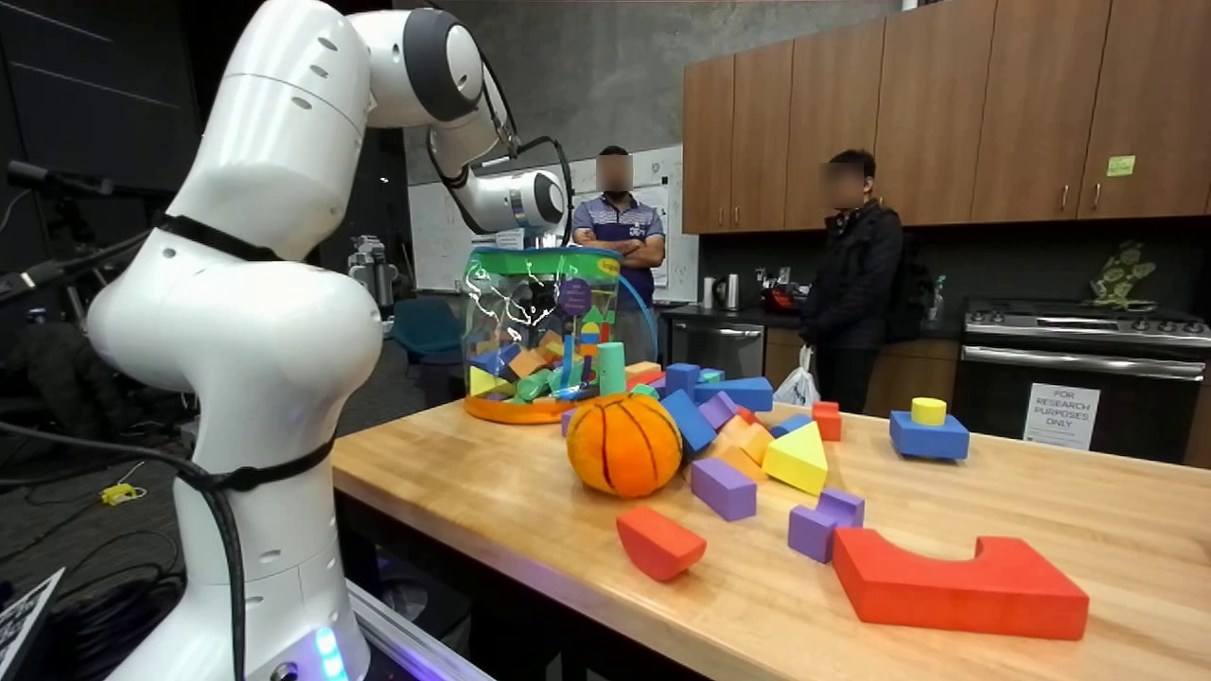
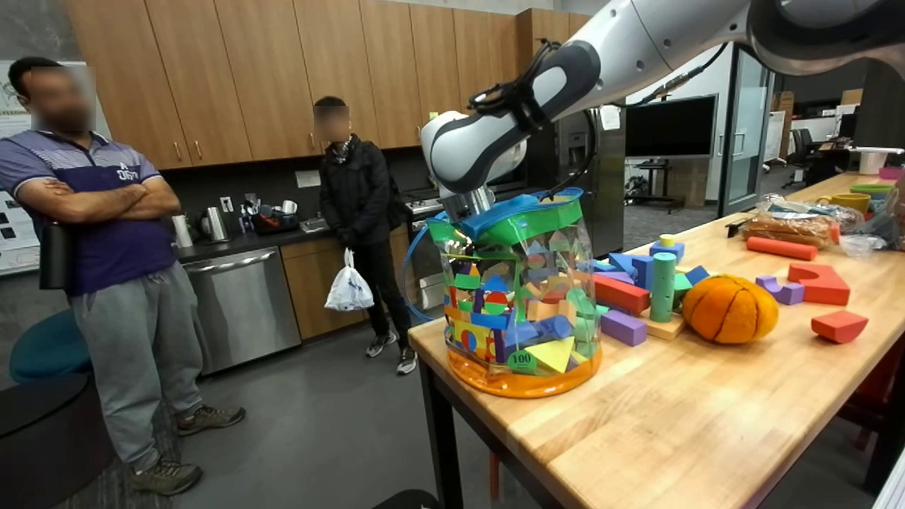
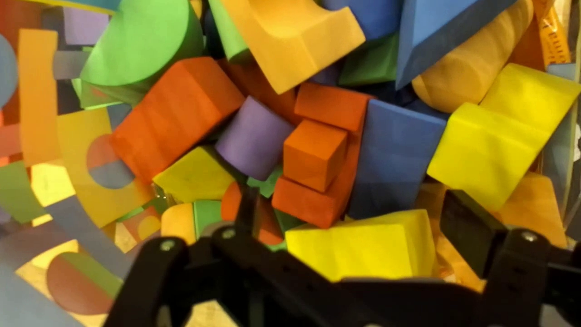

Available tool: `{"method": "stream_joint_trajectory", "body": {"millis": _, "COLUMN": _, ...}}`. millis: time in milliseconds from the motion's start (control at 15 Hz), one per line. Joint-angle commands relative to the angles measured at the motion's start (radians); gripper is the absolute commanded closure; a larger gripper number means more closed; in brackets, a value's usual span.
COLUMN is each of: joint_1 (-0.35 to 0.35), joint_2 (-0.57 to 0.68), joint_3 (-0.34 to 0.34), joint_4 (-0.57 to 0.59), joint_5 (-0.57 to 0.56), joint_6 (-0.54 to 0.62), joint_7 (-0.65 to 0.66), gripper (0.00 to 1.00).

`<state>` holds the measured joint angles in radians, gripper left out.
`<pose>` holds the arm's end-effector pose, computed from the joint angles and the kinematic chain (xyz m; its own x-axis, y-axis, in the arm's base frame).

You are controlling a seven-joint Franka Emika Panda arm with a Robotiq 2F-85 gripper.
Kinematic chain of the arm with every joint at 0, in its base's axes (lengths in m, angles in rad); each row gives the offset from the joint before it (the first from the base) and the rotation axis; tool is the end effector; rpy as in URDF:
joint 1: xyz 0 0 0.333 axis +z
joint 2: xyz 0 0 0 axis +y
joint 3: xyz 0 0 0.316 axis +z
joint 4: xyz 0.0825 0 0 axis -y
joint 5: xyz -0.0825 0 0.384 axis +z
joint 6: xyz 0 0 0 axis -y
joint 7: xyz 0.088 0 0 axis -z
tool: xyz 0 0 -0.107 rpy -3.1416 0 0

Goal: Shift one block from the bag to the table

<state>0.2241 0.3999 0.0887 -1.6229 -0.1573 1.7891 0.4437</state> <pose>0.6164 0.1791 0.3753 0.9819 -0.0968 -0.1630 -0.0640 -0.9785 0.1958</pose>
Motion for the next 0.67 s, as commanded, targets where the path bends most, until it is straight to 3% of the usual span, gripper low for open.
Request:
{"method": "stream_joint_trajectory", "body": {"millis": 0, "joint_1": 0.008, "joint_2": 0.034, "joint_3": -0.009, "joint_4": 0.039, "joint_5": 0.011, "joint_6": -0.030, "joint_7": -0.007, "gripper": 0.00}}
{"method": "stream_joint_trajectory", "body": {"millis": 600, "joint_1": 0.008, "joint_2": 0.062, "joint_3": -0.011, "joint_4": 0.060, "joint_5": 0.007, "joint_6": 0.003, "joint_7": -0.026, "gripper": 0.00}}
